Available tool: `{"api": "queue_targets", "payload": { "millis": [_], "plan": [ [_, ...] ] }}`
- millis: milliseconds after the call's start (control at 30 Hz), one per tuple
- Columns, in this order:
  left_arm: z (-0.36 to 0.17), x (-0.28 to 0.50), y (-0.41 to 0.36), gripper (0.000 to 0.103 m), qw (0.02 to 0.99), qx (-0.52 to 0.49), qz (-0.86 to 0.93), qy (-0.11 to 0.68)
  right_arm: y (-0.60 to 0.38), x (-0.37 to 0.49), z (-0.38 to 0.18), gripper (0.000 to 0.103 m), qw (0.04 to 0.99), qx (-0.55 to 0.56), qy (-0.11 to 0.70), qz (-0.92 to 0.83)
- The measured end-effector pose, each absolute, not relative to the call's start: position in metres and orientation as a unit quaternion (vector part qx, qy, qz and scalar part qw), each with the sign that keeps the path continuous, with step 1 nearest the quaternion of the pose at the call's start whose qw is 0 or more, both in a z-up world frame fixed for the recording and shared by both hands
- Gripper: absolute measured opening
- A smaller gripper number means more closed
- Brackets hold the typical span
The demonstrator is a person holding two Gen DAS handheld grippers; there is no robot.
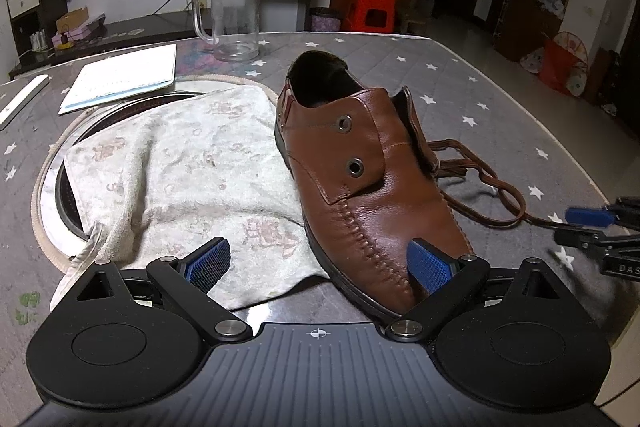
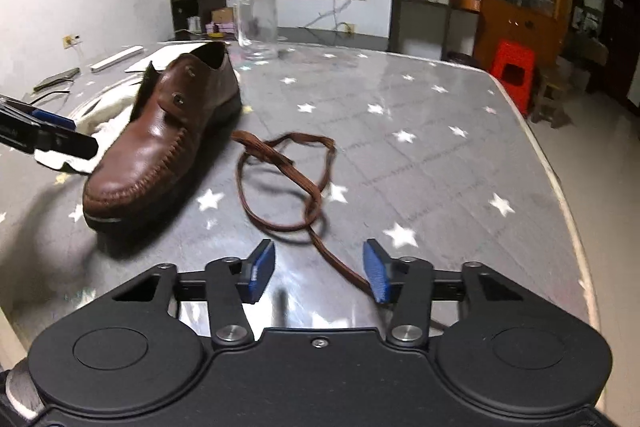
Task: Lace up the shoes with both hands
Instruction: 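Close the right gripper on the brown shoelace end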
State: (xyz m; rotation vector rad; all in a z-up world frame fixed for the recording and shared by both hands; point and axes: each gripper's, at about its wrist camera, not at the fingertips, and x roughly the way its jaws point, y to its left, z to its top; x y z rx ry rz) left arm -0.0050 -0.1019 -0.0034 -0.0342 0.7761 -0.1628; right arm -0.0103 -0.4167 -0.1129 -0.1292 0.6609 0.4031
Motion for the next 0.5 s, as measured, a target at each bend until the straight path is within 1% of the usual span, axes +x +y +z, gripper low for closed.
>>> {"api": "queue_targets", "payload": {
  "millis": [67, 100, 200, 267, 500],
  "plan": [
    [-0.004, -0.003, -0.103, 0.096, 0.922, -0.016, -0.08, 0.38, -0.422, -0.013, -0.114, 0.037, 0.923, -0.053, 0.33, 0.193],
    [-0.005, -0.002, -0.103, 0.096, 0.921, -0.016, -0.082, 0.381, -0.426, -0.015, -0.116, 0.033, 0.921, -0.049, 0.336, 0.189],
    [-0.006, 0.001, -0.106, 0.096, 0.919, -0.014, -0.086, 0.383, -0.432, -0.021, -0.122, 0.032, 0.918, -0.045, 0.351, 0.179],
    [-0.007, 0.002, -0.107, 0.096, 0.919, -0.013, -0.087, 0.385, -0.436, -0.021, -0.125, 0.029, 0.917, -0.04, 0.355, 0.176],
    [-0.006, -0.003, -0.103, 0.096, 0.919, -0.011, -0.084, 0.385, -0.432, -0.011, -0.126, 0.029, 0.919, -0.031, 0.351, 0.175]
  ]
}}
